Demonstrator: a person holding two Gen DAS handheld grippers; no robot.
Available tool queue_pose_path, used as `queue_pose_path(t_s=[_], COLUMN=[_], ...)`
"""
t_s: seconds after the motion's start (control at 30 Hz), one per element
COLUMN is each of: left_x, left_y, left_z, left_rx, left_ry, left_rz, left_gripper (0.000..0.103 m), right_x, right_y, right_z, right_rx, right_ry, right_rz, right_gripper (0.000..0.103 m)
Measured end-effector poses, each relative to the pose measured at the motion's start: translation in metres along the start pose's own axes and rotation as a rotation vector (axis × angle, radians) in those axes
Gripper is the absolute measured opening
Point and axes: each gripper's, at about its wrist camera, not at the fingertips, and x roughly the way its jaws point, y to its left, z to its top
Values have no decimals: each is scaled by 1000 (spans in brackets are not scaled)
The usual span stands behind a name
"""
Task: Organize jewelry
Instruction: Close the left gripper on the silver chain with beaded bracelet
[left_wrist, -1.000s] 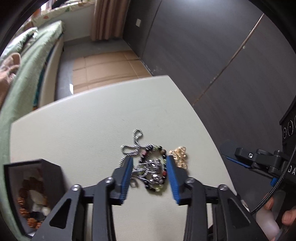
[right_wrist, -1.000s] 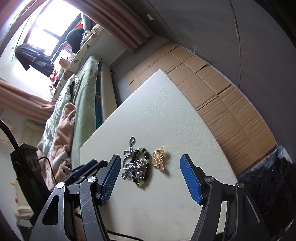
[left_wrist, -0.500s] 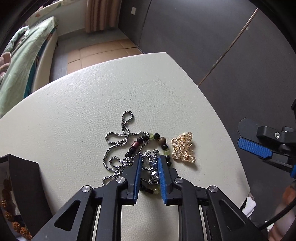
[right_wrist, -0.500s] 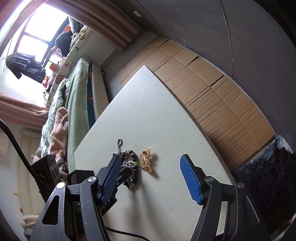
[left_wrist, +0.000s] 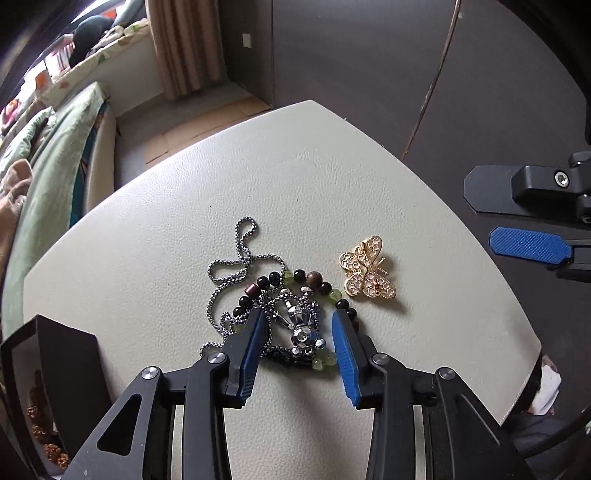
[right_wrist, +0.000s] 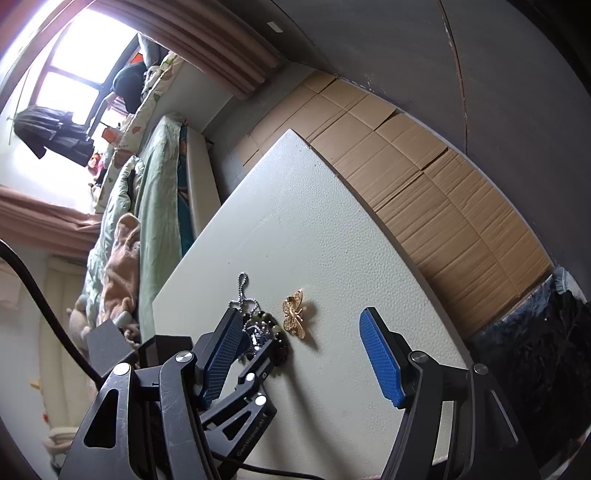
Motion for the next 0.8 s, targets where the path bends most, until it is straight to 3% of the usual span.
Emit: queue_pose_path(t_s=[0.07,0.13,0.17,0.27,0.53,0.67,0.8], left_x=[2,5,7,7,-24,-43,-62], left_y=[0,2,6,22,40,54,68], left_z=[0,1,6,10,17,21,23], left_rx=[6,-3,-17,-93,-151,-192,-226], left_ry=[-11,-29,-30,-18,-96,-137,-182], left_rz=[0,10,13,-60,-116,-145,-163], left_gripper=[38,28,17,17,15,15,15], right_x=[0,0,0,2,12,26,43], right_y=[1,1,2,4,16,18,27], right_z=[0,0,0,-1,-7,-6,-8], right_rx=[-1,-1,-2,-6,-53,-57,-87], right_ry=[-1,-2,-4,0,-6,20,52], right_rz=[1,0,-1,-12,-82,-106,-127], right_gripper=[67,67,67,67,64,49,40])
